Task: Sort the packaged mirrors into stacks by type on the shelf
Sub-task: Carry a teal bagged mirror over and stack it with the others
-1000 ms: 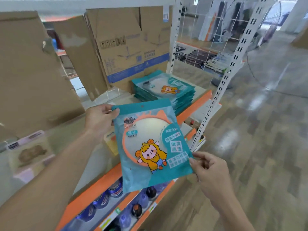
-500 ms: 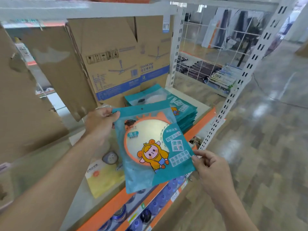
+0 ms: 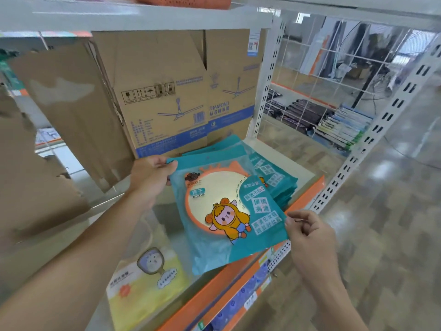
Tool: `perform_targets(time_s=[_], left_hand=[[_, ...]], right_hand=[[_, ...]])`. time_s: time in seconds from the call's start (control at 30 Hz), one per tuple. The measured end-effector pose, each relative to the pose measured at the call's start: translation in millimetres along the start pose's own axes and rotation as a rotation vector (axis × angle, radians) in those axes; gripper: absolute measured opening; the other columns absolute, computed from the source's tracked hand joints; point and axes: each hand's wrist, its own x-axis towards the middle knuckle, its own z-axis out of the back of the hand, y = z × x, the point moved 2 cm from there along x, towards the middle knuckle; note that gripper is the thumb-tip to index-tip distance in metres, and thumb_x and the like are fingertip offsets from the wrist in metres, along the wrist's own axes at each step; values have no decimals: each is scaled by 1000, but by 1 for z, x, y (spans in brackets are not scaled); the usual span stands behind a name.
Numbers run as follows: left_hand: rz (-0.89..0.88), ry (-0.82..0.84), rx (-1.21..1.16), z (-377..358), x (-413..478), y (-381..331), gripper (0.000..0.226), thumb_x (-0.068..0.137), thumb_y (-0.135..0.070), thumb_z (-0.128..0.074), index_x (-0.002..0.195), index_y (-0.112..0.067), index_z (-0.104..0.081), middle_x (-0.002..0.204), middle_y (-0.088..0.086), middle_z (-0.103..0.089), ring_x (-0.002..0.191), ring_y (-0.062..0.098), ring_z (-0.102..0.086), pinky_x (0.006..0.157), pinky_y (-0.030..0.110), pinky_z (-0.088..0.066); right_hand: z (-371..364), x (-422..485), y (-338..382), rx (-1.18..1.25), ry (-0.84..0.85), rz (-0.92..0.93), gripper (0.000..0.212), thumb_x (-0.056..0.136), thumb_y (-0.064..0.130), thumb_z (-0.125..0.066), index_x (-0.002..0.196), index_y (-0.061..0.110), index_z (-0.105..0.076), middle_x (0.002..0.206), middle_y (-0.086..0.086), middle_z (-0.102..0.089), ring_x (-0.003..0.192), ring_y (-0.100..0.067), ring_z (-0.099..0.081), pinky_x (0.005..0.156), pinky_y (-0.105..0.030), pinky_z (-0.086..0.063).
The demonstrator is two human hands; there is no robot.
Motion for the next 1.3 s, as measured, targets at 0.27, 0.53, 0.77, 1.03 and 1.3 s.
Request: perform_targets(time_s=[0.27,0.53,0.77,1.03,1.3], left_hand=[[80,-81,-9,-20,23,-4,11,87,-11,-66,78,-13,-62,76,5,-66,50,2,-61,44,14,-47],[111,-183,45,-42,39,-11,12,87,-13,-67,76,-14,-62,76,4,-66,62,10,-61,45,12,-50],[102,-247,124,-50,48,-8,13,84,-14,-70,73,-15,-64,67,1,-64,39,-1,-56,48,17,-53],[164,-263,259,-47,50,-3,15,78,-27,-76,66,-26,-67,77,-4,-69,81,16,-66,84,37,-57],[163,-252,239,-50,49,0,15,76,-20,-78,69,-28,-68,80,-6,-69,82,14,-67,83,34,-57]], right_hand=[[-1,54,3,40,-17,11,11,90,16,-61,83,25,-60,64,-4,-61,50,-20,-48,52,-31,-41],[4,104,14,-34,68,75,9,90,13,-60,82,18,-60,53,-2,-51,39,-5,-41,36,-11,-28],[5,129,15,-148,159,83,4,92,20,-57,89,19,-60,69,0,-62,59,-14,-54,46,-20,-38],[3,145,6,-258,233,71,6,94,19,-55,95,18,-60,69,2,-62,62,-13,-57,47,-16,-41],[4,151,-2,-288,217,79,8,95,24,-53,97,21,-60,80,7,-62,71,-4,-55,50,-16,-37]])
